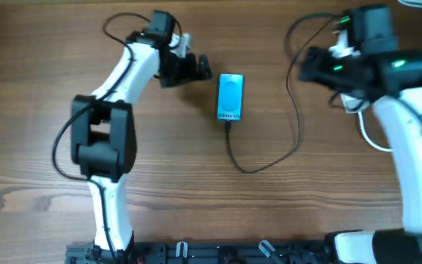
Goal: Plug charger to phone and switch on socket
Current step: 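Move the right gripper to the red switch on the power strip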
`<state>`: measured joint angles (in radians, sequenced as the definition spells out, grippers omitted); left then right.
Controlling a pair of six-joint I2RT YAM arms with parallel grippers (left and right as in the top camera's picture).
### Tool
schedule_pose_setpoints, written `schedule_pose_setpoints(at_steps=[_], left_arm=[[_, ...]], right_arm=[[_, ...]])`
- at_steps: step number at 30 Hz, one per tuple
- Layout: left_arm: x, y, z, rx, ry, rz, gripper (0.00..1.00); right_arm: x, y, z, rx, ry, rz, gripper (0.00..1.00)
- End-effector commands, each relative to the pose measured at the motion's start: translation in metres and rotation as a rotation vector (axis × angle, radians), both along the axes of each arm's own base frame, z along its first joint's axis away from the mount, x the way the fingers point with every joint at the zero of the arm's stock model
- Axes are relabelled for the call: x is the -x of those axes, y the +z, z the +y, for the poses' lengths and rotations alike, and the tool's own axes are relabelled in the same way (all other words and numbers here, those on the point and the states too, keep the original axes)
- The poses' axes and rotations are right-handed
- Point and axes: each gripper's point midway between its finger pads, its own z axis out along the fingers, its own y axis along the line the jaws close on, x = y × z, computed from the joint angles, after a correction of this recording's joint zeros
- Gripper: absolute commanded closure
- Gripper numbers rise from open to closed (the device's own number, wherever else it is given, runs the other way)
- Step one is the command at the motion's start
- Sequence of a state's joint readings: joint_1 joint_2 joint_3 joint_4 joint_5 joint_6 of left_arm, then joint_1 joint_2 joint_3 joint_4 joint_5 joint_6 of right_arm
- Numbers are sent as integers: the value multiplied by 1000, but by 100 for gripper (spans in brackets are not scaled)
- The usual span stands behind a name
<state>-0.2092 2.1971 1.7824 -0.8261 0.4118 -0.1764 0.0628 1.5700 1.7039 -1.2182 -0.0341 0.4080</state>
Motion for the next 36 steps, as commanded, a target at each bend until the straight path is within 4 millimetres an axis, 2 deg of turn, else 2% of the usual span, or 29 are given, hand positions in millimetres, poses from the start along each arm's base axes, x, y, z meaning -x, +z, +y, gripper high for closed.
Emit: schedule_pose_setpoints(at_steps=[1, 2, 4, 7, 8, 10, 12, 13, 17, 19, 21, 24, 28, 31, 36], left_arm=[[-14, 76, 21, -65, 46, -208, 0], [-14, 80, 22, -72, 51, -219, 0], [-14, 82, 23, -75, 53, -222, 0], [-6, 77, 25, -84, 50, -183, 0], [-4, 77, 25, -86, 50, -176, 0], [-3, 76, 25, -87, 49, -169, 0], [-1, 75, 26, -89, 49, -161, 0], [0, 74, 26, -91, 49, -154, 0], [2, 73, 26, -92, 48, -147, 0], [2, 73, 26, -93, 48, -147, 0], [2, 74, 26, -92, 48, -147, 0], [2, 74, 26, -92, 48, -148, 0], [2, 74, 26, -92, 48, -148, 0], [2, 74, 26, -92, 48, -148, 0], [2, 74, 26, -92, 48, -148, 0]], right_arm=[[-21, -11, -59, 16, -99, 32, 5], [-25, -17, -76, 22, -138, 38, 1], [-34, -30, -106, 21, -209, 45, 0], [-45, -50, -141, 34, -284, 56, 0], [-46, -62, -157, 83, -322, 79, 0], [-46, -76, -177, 154, -381, 115, 0], [-45, -100, -198, 229, -485, 175, 0], [-47, -119, -205, 250, -492, 213, 0], [-52, -166, -213, 227, -499, 291, 0], [-55, -183, -212, 171, -488, 306, 0], [-60, -191, -211, 101, -482, 293, 0], [-68, -192, -215, 35, -485, 248, 0], [-85, -188, -224, 64, -444, 171, 0], [-96, -185, -223, 76, -428, 131, 0], [-99, -185, -222, 79, -435, 123, 0]])
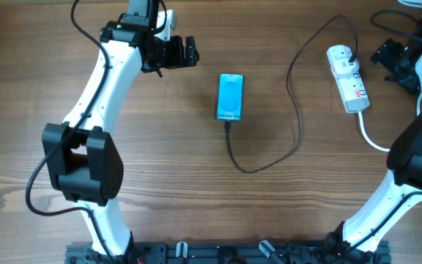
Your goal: Plug charger to phone and switch on socket
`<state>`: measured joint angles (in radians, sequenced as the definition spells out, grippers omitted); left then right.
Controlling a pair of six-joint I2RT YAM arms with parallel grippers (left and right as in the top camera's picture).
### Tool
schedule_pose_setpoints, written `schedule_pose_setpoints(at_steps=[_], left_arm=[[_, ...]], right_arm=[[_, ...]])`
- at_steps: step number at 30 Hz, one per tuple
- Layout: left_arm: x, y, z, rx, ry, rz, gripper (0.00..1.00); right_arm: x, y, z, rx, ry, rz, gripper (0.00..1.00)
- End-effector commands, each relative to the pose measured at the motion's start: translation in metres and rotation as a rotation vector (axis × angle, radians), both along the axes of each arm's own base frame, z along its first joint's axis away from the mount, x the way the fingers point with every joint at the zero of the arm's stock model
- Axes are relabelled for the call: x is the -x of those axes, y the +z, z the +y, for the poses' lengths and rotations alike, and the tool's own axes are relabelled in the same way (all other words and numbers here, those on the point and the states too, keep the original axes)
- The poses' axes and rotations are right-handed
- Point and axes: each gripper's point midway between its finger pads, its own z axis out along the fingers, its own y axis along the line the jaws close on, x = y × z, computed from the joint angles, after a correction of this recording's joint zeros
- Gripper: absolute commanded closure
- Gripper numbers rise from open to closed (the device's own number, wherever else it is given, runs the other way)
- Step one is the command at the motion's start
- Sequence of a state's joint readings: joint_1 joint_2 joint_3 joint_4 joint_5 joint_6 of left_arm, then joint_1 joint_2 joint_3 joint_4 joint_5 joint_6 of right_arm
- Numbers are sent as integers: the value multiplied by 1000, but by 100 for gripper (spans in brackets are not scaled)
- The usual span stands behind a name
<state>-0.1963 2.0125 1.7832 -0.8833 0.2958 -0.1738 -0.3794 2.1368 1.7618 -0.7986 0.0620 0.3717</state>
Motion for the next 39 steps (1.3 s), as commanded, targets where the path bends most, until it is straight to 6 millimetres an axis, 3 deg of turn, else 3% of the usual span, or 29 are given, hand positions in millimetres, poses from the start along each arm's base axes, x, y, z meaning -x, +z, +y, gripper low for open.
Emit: schedule_pose_setpoints(at_steps=[1, 6, 16, 28, 39], left_arm=[[0, -3, 0, -13, -6, 1, 0], [0, -3, 0, -13, -6, 1, 0], [0, -3, 0, -13, -6, 1, 0], [0, -3, 0, -12, -7, -2, 0], [0, -3, 0, -12, -7, -2, 0]], right_arm=[[1, -9, 4, -9, 8, 20, 0], [1, -10, 4, 4, 44, 31, 0], [8, -50, 21, -54, 95, 21, 0], [14, -64, 24, -61, 87, 28, 0], [12, -64, 29, -100, 63, 10, 0]])
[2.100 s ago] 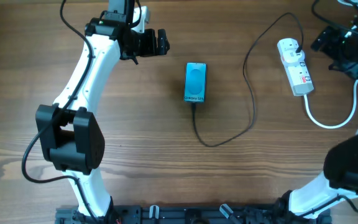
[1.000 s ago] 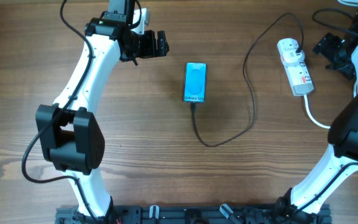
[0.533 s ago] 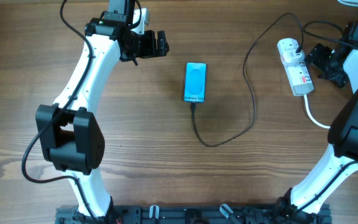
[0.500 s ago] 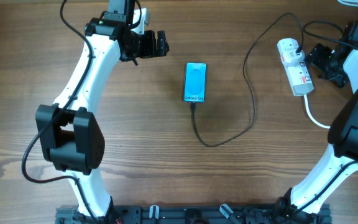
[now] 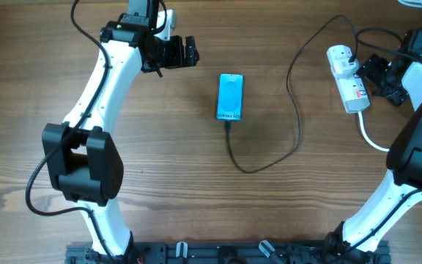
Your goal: Plug charger to phone and switch on socket
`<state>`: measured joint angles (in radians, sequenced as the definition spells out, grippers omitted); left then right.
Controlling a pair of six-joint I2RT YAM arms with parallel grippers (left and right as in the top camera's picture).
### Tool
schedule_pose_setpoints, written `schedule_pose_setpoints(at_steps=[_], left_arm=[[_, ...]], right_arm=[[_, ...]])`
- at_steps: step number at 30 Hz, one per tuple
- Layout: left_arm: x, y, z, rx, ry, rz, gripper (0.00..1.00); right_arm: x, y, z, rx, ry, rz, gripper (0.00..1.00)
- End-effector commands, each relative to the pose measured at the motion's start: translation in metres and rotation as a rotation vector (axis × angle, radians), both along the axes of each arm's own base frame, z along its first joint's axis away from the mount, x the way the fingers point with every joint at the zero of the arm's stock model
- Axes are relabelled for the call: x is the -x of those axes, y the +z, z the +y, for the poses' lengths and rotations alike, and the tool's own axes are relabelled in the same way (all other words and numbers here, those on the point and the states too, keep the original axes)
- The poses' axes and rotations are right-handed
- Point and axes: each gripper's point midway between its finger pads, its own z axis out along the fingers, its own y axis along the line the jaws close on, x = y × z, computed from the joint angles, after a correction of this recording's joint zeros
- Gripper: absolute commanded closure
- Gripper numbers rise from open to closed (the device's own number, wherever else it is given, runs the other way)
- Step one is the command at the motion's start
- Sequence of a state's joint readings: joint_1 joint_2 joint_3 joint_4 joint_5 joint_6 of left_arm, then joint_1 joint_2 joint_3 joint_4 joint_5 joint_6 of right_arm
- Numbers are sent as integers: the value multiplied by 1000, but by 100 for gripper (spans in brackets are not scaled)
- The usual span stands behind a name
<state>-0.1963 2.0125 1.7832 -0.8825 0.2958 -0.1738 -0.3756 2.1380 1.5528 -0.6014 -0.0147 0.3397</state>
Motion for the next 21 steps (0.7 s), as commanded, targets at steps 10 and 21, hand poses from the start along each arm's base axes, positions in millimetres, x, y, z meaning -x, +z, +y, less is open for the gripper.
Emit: schedule_pose_setpoints(at_steps=[10, 21], left_arm=[[0, -3, 0, -12, -6, -2, 0], [0, -3, 0, -12, -6, -1, 0]], right_arm=[[5, -12, 12, -52, -8, 29, 0], [11, -15, 21, -95, 2, 53, 0]])
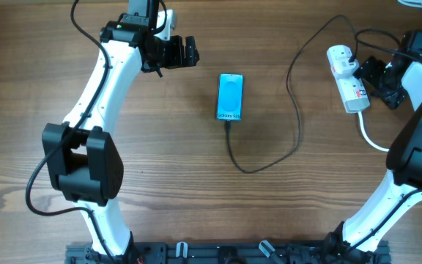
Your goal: Plug charger to phone and switch on socket
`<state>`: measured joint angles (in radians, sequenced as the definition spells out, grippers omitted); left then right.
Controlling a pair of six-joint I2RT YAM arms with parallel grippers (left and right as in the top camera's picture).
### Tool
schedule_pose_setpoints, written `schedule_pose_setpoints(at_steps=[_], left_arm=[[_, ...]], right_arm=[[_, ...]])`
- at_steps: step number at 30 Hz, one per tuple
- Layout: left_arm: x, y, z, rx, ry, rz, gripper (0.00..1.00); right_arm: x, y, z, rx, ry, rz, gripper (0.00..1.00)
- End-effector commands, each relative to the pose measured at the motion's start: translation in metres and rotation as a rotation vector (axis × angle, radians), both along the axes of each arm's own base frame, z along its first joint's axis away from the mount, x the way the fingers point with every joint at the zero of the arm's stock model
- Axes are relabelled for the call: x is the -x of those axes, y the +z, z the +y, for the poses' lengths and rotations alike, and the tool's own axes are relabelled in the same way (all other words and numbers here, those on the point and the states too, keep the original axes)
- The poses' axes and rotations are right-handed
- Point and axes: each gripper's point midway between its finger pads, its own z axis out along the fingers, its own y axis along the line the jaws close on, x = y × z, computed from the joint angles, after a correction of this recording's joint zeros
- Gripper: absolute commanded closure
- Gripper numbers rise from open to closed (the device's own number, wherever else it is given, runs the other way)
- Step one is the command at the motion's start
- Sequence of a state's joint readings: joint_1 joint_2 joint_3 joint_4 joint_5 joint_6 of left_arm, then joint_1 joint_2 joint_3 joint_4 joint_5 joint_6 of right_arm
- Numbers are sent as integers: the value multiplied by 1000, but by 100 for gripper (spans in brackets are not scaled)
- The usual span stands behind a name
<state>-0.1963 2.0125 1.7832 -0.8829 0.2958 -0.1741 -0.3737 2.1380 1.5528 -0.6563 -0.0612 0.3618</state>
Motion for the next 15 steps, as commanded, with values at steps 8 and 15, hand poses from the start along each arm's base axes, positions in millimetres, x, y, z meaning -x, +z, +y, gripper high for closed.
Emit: schedule_pose_setpoints(at_steps=[8, 15], left_arm=[[0, -3, 0, -12, -6, -1, 0], [0, -3, 0, -12, -6, -2, 0]], right_arm=[[2, -8, -11, 40, -98, 17, 0], [-2, -6, -14, 53, -107, -5, 0]])
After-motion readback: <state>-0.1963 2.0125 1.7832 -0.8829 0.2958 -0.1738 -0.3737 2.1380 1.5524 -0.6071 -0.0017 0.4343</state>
